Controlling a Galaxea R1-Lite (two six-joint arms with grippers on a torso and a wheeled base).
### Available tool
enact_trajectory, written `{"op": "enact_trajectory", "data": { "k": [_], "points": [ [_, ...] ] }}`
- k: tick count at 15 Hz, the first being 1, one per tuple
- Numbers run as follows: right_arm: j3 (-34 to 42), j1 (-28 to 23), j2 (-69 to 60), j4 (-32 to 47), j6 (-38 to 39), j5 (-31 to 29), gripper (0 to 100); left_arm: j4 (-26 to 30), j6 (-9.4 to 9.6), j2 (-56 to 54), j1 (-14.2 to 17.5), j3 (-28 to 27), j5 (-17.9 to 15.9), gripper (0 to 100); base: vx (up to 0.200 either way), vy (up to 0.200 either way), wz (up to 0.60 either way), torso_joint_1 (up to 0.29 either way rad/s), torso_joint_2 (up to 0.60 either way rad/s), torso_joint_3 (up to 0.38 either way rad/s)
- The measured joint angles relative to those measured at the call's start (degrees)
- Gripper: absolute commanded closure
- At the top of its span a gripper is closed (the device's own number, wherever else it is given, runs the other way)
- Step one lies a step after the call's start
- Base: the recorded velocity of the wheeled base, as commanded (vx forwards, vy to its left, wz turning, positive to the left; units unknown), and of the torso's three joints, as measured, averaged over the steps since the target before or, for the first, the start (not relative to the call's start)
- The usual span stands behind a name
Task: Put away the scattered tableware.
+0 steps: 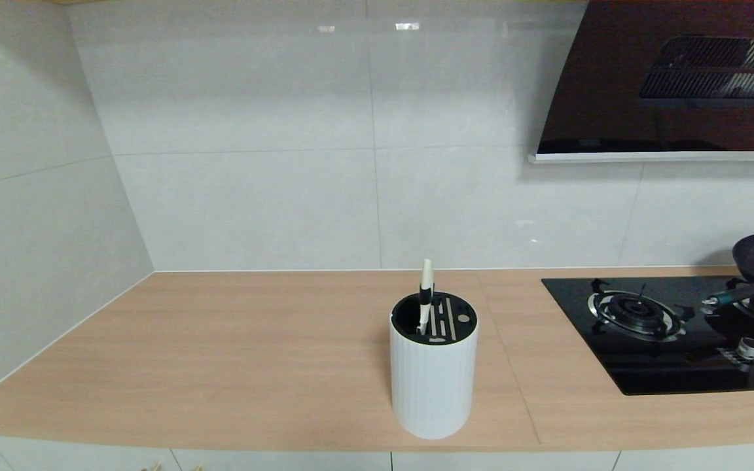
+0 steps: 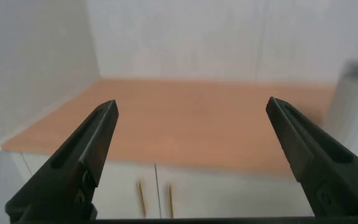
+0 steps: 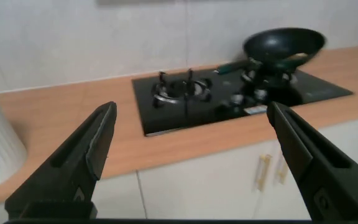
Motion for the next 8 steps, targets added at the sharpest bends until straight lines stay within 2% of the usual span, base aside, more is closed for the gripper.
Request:
{"op": "enact_trajectory", "data": {
  "k": [2, 3, 5, 8],
  "points": [
    [3.6, 0.0, -0.1, -2.2, 1.1, 7.5, 0, 1.9, -0.18, -0.2, 0.1, 0.5, -6.1, 0, 0.000, 0.000, 0.00, 0.000, 0.00, 0.000],
    [4.5, 0.1, -0.1, -1.7, 1.4, 8.8, 0, 2.0, -0.30, -0.2, 0.1, 0.6, -6.4, 0, 0.000, 0.000, 0.00, 0.000, 0.00, 0.000],
    [5.1, 0.1, -0.1, -2.0, 1.6, 10.4, 0, 2.0, -2.24, -0.3, 0.1, 0.7, -6.4, 0, 0.000, 0.000, 0.00, 0.000, 0.00, 0.000],
    [5.3, 0.1, -0.1, -1.9, 1.7, 10.5, 0, 2.0, -2.24, -0.3, 0.1, 0.7, -6.4, 0, 0.000, 0.000, 0.00, 0.000, 0.00, 0.000]
  ]
}}
